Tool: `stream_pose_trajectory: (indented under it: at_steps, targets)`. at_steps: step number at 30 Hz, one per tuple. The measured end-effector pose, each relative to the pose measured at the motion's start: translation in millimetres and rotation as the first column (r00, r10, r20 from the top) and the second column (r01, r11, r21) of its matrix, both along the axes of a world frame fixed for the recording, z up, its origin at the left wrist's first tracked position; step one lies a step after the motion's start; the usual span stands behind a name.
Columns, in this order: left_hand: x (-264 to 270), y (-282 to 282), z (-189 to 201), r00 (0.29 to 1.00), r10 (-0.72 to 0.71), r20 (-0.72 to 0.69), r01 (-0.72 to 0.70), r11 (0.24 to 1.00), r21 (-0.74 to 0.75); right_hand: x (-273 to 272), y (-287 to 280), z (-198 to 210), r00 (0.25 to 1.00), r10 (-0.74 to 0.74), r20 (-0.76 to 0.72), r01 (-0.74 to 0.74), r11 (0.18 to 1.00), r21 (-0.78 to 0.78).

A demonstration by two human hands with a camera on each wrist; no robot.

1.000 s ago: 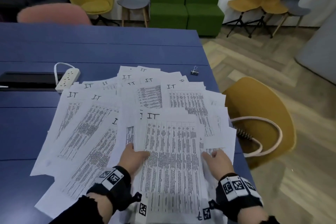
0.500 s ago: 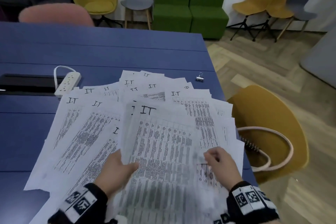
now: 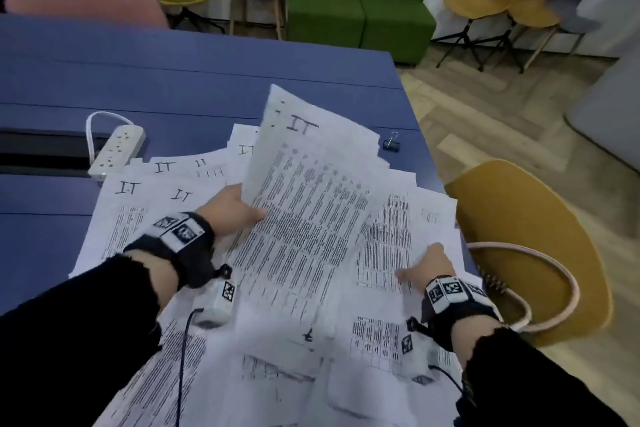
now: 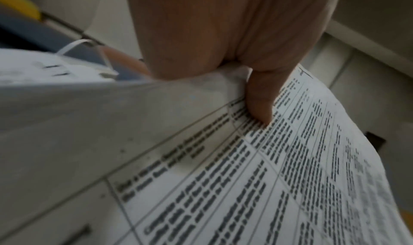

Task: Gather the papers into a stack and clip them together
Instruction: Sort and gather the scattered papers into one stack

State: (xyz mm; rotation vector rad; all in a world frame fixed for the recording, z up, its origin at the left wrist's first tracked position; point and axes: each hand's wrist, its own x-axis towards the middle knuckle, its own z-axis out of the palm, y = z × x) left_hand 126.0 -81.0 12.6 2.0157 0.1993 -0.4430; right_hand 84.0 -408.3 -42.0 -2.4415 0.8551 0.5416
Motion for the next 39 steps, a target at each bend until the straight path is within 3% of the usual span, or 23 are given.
stream_pose_trajectory:
  at_steps: [2,4,6,8,10,11,14,18,20,25,29,33,35,39]
  targets:
    - [25,-8,4,0.994,-0.098,0.043,0.091,0.983,0.159,-1,4,-2,1.0,0.015,-0.004,-0.015,1.0,0.015]
    - [48,-17,3,0.971,-0.229,0.064,0.194,0.919,0.343,-6,5,-5,0.999,0.035,0.017,-0.036,0.999,0.037]
    - [69,-27,-1,0.937,-0.345,0.06,0.27,0.822,0.502,-10,3,-9,0.997,0.053,0.049,-0.056,0.997,0.052]
    - [89,-36,-11,0.897,-0.443,0.009,0.324,0.671,0.667,-10,0,-14,0.995,0.09,0.053,-0.094,0.993,0.065]
    - [106,-39,-20,0.862,-0.497,-0.094,0.385,0.522,0.761,-7,-3,-15,0.992,0.121,0.023,-0.123,0.988,0.089]
    - [113,-39,-24,0.863,-0.484,-0.143,0.408,0.502,0.762,-6,-6,-17,0.993,0.117,0.007,-0.117,0.987,0.106]
    - [128,-40,-31,0.869,-0.45,-0.205,0.44,0.516,0.735,-3,-20,-21,0.994,0.107,0.008,-0.106,0.977,0.186]
    - [137,-45,-25,0.865,-0.474,-0.163,0.429,0.531,0.731,-10,-34,-29,0.998,0.026,0.063,-0.048,0.928,0.37]
    - [138,-45,-22,0.864,-0.481,-0.146,0.428,0.552,0.715,-13,-33,-30,0.995,0.009,0.1,-0.046,0.924,0.381]
    - [123,-14,-22,0.927,-0.368,-0.076,0.341,0.739,0.581,-21,-18,-29,0.982,0.014,0.187,-0.063,0.964,0.258]
    - [79,22,-32,0.97,-0.23,-0.084,0.243,0.865,0.439,-31,-4,-18,0.973,0.125,0.194,-0.162,0.969,0.187]
    - [15,37,-49,0.998,-0.006,-0.059,0.023,0.953,0.301,-31,15,-3,0.964,0.234,0.125,-0.259,0.933,0.248]
    - [-22,33,-56,0.994,0.095,-0.053,-0.083,0.976,0.203,-30,29,3,0.944,0.321,0.068,-0.329,0.925,0.19]
    - [-71,31,-72,0.948,0.2,-0.25,-0.235,0.964,-0.122,-36,68,3,0.901,0.434,-0.009,-0.428,0.891,0.152]
